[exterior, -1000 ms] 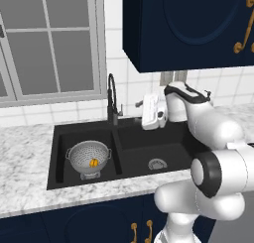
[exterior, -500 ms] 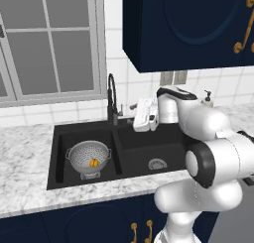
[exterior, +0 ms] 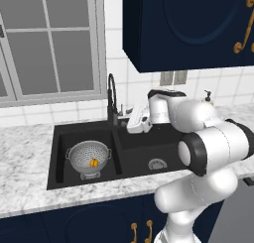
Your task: Put the colander in the sink, put the tangerine in the colander, and turn on the sink faucet and pour water over the colander.
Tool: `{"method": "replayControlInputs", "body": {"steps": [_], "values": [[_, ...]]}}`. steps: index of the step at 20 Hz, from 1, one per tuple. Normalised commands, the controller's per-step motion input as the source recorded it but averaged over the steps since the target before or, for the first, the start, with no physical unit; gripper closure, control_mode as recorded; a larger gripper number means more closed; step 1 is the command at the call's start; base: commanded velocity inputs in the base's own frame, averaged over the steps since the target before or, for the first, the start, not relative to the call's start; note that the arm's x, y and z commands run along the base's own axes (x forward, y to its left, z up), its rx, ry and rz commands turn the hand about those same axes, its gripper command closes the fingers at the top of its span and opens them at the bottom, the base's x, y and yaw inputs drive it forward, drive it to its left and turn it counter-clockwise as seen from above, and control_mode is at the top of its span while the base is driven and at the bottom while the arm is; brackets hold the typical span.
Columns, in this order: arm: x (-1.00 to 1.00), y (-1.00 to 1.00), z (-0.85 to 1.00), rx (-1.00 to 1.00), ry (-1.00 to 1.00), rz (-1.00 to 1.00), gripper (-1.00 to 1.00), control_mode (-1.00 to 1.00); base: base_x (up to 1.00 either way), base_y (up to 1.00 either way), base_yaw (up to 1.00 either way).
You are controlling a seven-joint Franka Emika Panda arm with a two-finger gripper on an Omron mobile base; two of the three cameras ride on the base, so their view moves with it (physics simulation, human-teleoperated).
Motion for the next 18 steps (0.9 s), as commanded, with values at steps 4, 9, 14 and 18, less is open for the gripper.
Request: {"method": "replayControlInputs", "body": {"steps": [4,9,14,18], "values": [[0.35,0.00,-0.06,0.05,0.09,-0.02,-1.00,-1.00,0.00,0.00,0.00],[0.41,0.03,-0.04,0.04,0.00,-0.03,-1.00,-1.00,0.00,0.00,0.00],[0.32,0.18,-0.17,0.03,0.02,0.00,-1.00,-1.00,0.00,0.00,0.00],[0.07,0.36,-0.19,0.01,0.01,0.00,-1.00,-1.00,0.00,0.00,0.00]]}}
